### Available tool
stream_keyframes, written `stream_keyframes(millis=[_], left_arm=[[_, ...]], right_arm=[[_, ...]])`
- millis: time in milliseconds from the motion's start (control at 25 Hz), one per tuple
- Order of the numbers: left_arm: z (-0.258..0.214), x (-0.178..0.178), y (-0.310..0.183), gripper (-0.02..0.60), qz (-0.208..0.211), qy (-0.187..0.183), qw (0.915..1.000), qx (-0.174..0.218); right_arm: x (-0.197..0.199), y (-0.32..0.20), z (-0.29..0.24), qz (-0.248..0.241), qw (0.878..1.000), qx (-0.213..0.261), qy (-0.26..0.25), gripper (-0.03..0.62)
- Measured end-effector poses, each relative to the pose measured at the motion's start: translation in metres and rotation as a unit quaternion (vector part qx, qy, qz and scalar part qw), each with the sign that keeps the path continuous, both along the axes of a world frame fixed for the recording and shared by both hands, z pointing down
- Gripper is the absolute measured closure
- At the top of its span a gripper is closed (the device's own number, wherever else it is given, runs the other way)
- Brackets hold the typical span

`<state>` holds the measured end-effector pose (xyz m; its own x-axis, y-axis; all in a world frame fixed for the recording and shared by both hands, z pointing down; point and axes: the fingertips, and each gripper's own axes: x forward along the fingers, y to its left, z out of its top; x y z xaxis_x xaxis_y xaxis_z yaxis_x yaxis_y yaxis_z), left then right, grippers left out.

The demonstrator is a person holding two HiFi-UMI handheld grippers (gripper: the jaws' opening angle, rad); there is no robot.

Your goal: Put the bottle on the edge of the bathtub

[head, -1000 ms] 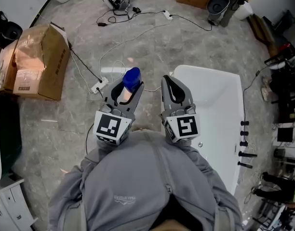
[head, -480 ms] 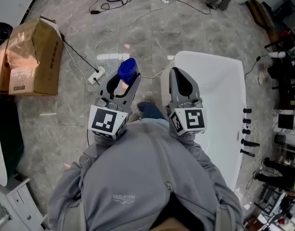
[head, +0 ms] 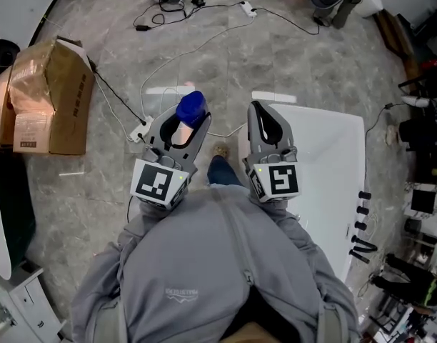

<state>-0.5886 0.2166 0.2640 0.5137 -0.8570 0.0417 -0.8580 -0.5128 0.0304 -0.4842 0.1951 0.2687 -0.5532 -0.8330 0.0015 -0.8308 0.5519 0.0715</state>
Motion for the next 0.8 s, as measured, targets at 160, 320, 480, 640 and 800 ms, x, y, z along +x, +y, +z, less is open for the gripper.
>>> stream_keyframes(millis=[160, 320, 480, 640, 800], left_arm=[[-0.015, 0.015, -0.052, 0.423, 0.008, 0.001, 0.9997, 0.023], [-0.019, 0.027, -0.103, 0.423, 0.002, 0.003, 0.9997, 0.026], [-0.022, 0.04, -0.146, 0.423, -0.003, -0.006, 0.9998, 0.021], [-0.023, 0.051, -0.177, 0.423, -0.008, -0.011, 0.9997, 0.019], [-0.021, 0.059, -0.191, 0.423, -0.006, -0.015, 0.9998, 0.013]], right_arm=[[0.004, -0.056, -0.015, -0.016, 1.0, 0.017, 0.003, 0.589], [0.013, -0.107, -0.02, -0.025, 0.999, 0.021, 0.003, 0.589], [0.024, -0.151, -0.021, -0.033, 0.999, 0.017, -0.005, 0.589], [0.033, -0.183, -0.022, -0.037, 0.999, 0.014, -0.016, 0.589], [0.041, -0.197, -0.018, -0.033, 0.999, 0.009, -0.024, 0.589]])
